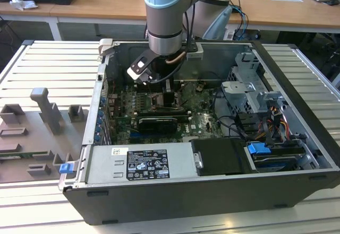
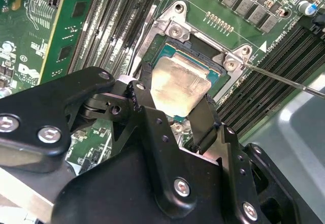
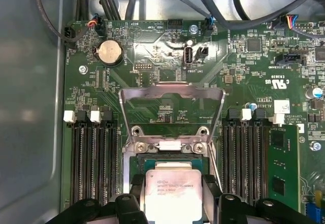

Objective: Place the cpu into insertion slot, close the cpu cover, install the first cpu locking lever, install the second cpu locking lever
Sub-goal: 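Place the cpu into insertion slot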

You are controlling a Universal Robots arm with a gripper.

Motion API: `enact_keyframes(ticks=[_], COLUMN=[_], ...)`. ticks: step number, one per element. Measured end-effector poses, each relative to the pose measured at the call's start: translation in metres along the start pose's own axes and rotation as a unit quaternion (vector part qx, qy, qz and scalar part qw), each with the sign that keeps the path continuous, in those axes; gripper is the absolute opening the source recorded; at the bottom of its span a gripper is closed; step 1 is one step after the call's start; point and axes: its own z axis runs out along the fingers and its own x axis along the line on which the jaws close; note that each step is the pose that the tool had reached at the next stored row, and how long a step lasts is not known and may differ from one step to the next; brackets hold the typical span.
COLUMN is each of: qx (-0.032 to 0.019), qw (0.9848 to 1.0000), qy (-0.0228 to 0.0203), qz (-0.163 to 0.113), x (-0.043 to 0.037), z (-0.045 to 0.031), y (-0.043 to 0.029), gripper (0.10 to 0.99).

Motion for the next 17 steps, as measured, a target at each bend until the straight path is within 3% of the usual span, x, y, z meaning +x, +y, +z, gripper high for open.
enact_keyframes(ticks=[7, 9, 13, 17], qx=[0.0, 0.0, 0.0001, 0.0], qw=[1.0, 1.0, 1.0, 1.0], qy=[-0.0001, 0.0, -0.0001, 0.0], qz=[0.0, 0.0, 0.0, 0.0], x=[0.0007, 0.0007, 0.0007, 0.0007], z=[0.0012, 0.0013, 0.0013, -0.0048], y=[-0.0001, -0.0001, -0.0002, 0.0003], gripper=[0.537, 0.612, 0.612, 0.612])
